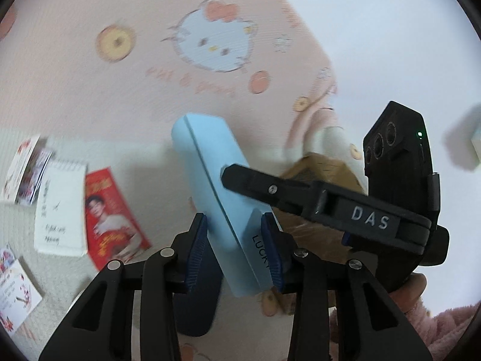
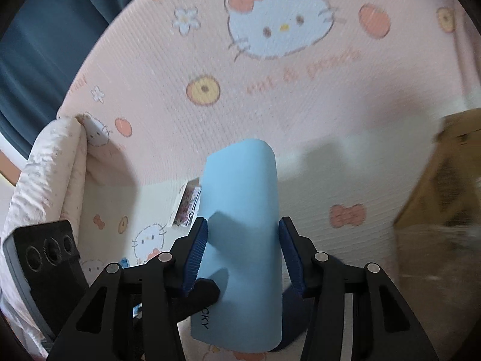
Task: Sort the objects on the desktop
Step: 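Lift the pencil case with the right gripper and carry it toward the box, then lower the pencil case into the cardboard box and open the right gripper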
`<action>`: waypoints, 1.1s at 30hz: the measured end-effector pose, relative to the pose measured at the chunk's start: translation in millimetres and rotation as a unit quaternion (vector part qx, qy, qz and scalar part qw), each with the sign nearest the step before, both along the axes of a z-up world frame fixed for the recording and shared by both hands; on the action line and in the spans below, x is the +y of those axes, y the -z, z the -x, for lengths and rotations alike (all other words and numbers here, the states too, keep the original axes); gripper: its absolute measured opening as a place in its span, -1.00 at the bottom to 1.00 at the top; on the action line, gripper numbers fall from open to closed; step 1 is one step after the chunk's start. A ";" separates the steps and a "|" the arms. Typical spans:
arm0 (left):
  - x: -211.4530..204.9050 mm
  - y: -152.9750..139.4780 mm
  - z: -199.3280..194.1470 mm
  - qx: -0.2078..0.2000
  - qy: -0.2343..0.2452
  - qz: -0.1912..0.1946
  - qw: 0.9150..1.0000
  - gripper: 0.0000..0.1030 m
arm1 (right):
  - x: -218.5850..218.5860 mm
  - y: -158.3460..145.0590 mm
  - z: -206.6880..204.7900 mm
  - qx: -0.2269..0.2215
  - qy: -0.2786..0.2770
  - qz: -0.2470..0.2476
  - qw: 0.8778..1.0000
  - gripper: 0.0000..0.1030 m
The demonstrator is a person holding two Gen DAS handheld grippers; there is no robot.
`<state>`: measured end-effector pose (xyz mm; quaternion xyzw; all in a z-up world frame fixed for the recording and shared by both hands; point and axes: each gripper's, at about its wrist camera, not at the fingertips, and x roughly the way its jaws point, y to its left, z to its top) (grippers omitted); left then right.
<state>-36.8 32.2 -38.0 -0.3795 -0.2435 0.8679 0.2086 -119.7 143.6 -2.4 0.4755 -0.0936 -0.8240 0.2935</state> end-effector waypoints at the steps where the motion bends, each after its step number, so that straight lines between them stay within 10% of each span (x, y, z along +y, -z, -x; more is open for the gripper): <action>1: 8.0 -5.1 0.9 0.007 0.007 0.005 1.000 -0.20 | 5.3 -4.4 -1.0 0.003 0.004 0.001 1.000 -0.09; 18: 114.4 -57.0 10.2 0.078 0.107 0.021 0.991 -0.21 | 126.9 -59.0 -13.2 0.021 0.107 0.081 0.991 -0.09; 33: 190.9 -49.8 22.7 0.062 0.196 0.041 0.978 -0.21 | 224.0 -58.7 -16.2 -0.016 0.159 0.100 0.982 -0.09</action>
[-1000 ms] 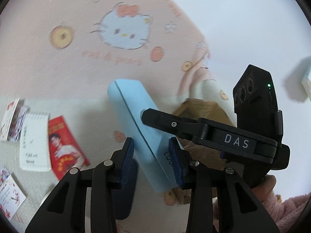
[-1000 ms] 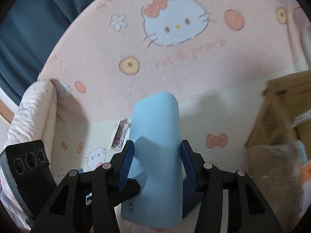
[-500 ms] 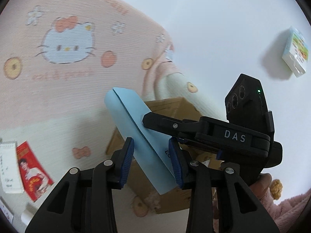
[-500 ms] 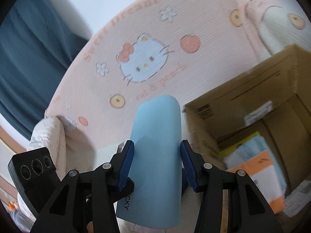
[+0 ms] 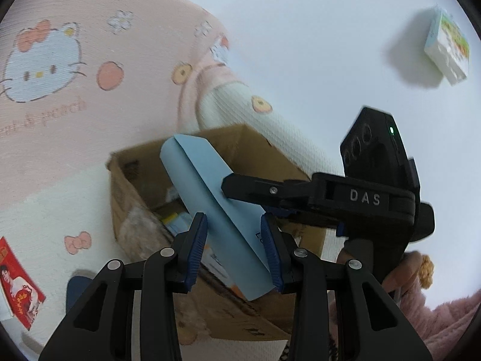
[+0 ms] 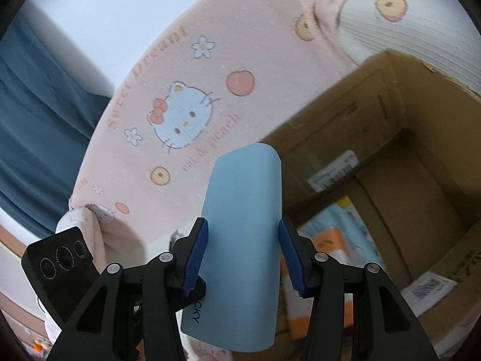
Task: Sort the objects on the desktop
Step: 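Lower the pencil case into the cardboard box and open the right gripper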
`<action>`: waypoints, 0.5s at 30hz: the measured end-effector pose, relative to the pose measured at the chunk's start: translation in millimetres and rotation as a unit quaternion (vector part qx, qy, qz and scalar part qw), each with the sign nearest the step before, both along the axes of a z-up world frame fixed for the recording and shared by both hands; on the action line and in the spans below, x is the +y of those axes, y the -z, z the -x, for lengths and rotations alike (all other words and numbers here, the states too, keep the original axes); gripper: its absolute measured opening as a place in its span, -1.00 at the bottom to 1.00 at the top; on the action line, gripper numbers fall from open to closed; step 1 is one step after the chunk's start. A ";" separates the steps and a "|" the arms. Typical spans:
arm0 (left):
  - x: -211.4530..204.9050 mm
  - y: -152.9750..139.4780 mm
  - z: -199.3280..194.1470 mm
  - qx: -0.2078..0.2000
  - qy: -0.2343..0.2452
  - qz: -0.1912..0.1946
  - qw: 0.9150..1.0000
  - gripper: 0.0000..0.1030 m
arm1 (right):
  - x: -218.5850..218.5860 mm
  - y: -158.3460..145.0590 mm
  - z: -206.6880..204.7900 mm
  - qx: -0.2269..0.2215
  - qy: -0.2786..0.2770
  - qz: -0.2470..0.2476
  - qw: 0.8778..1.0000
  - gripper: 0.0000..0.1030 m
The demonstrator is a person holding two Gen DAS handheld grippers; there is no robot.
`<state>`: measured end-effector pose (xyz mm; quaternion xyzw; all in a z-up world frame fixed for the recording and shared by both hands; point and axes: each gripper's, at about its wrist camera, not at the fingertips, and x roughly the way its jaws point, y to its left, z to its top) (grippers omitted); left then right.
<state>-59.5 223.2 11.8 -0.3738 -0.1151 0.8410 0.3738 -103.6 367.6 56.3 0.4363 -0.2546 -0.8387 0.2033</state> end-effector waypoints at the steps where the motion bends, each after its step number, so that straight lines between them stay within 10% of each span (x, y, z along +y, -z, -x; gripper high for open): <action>1: 4.0 1.8 -1.1 -0.002 0.005 0.005 1.000 -0.21 | 2.7 1.4 -0.4 -0.004 -0.002 -0.004 1.000 -0.09; 15: 33.1 22.7 -20.0 -0.025 0.064 0.079 0.994 -0.21 | 12.4 38.0 7.5 -0.109 -0.046 -0.031 0.992 -0.10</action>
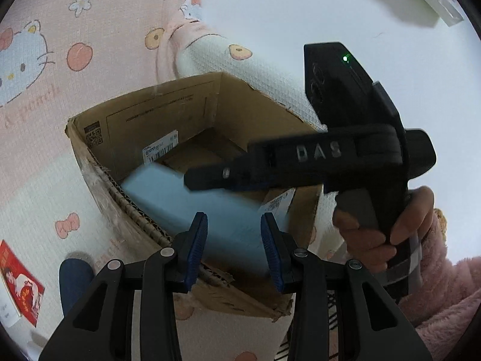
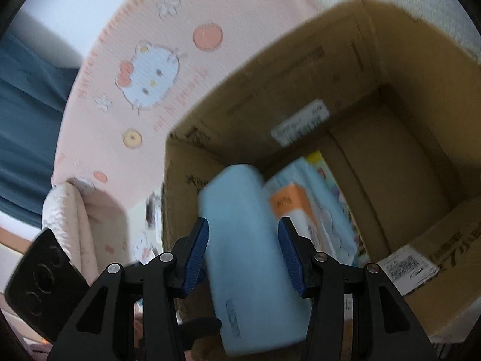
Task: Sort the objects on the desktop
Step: 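Lower the pencil case into the cardboard box and open the right gripper, then withdraw both tools from the box toward the white paper roll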
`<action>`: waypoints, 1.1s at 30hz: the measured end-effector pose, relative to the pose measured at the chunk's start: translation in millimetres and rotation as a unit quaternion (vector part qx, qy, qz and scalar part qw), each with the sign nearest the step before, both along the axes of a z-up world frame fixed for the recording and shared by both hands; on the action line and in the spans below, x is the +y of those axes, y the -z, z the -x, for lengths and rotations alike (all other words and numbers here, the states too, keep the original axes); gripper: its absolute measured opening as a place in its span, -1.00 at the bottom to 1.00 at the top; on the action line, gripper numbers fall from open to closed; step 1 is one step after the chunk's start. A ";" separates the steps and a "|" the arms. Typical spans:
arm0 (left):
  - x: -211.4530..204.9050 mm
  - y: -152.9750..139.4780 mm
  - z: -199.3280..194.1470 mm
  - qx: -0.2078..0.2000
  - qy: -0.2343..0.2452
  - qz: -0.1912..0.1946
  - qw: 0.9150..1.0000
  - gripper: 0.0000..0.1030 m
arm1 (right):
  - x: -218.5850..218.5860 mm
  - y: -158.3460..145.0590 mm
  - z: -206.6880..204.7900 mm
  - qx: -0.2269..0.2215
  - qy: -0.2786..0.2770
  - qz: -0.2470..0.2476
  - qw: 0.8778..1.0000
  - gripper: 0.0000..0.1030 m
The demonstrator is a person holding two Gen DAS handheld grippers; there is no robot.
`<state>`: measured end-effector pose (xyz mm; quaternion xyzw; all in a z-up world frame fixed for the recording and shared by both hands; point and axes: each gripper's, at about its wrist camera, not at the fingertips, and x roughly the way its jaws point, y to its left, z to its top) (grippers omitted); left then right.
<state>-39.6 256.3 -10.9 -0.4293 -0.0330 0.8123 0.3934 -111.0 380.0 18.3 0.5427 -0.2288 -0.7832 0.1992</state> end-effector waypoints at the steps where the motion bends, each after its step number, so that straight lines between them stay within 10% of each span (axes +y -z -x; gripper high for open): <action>1: -1.5 -0.1 1.3 -0.003 -0.002 -0.002 1.000 -0.21 | -1.8 1.8 -1.2 -0.005 -0.007 0.009 1.000 -0.10; 17: -26.9 -11.5 10.4 0.024 -0.065 -0.017 0.997 0.06 | -24.4 -38.3 -21.4 0.033 0.010 -0.089 0.995 -0.09; 33: -137.2 -19.6 12.4 0.040 -0.171 -0.075 0.982 0.24 | -85.5 -82.8 -25.6 0.100 0.006 -0.123 0.987 0.38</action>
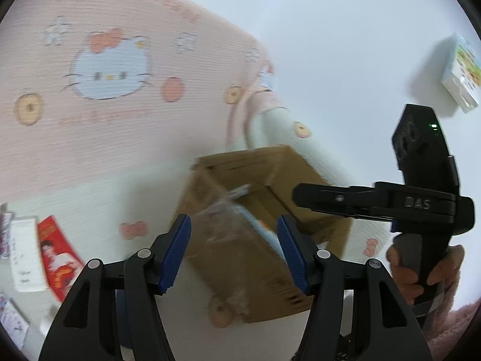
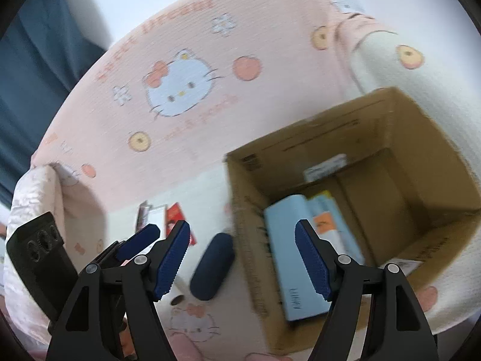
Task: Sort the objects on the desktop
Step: 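Withdraw both tools from the box toward the white paper roll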
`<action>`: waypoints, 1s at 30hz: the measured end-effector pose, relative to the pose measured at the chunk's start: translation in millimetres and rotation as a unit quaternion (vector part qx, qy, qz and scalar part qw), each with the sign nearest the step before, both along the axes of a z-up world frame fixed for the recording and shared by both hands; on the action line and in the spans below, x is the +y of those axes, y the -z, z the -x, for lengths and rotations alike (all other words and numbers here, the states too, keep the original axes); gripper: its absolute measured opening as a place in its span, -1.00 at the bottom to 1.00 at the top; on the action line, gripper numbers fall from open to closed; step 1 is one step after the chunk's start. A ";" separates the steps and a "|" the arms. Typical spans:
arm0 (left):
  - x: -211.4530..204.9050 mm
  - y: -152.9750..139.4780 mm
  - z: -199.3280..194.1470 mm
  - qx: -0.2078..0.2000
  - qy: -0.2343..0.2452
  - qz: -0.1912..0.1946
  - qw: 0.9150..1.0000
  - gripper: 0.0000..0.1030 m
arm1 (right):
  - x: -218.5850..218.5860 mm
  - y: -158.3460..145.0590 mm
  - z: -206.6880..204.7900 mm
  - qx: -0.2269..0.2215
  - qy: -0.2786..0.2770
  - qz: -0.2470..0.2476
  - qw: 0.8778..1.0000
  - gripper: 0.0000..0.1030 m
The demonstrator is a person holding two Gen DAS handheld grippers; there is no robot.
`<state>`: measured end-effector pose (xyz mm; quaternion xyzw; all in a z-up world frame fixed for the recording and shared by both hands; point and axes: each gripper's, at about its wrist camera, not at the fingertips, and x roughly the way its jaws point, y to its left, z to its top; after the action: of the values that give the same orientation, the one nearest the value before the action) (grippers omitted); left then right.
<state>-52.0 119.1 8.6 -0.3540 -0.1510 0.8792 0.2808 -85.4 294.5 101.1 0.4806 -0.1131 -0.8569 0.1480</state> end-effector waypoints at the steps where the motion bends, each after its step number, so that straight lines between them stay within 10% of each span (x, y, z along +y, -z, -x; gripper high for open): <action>1: -7.9 2.5 -0.6 0.001 -0.011 0.005 1.000 0.24 | -7.3 1.8 -0.8 0.000 -0.006 0.002 1.000 0.38; 12: -96.1 41.9 -25.2 -0.039 -0.109 0.016 0.993 0.24 | -100.8 40.2 -2.0 -0.011 -0.096 0.006 0.995 0.38; 30: -203.5 148.8 -62.0 -0.188 -0.225 0.008 0.956 0.24 | -194.1 165.5 -8.8 -0.133 -0.193 0.021 0.972 0.38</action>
<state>10.0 -84.4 -140.2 -0.4721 -0.2696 0.8384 0.0392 -76.6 100.4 -64.4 0.5996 -0.0544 -0.7381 0.3047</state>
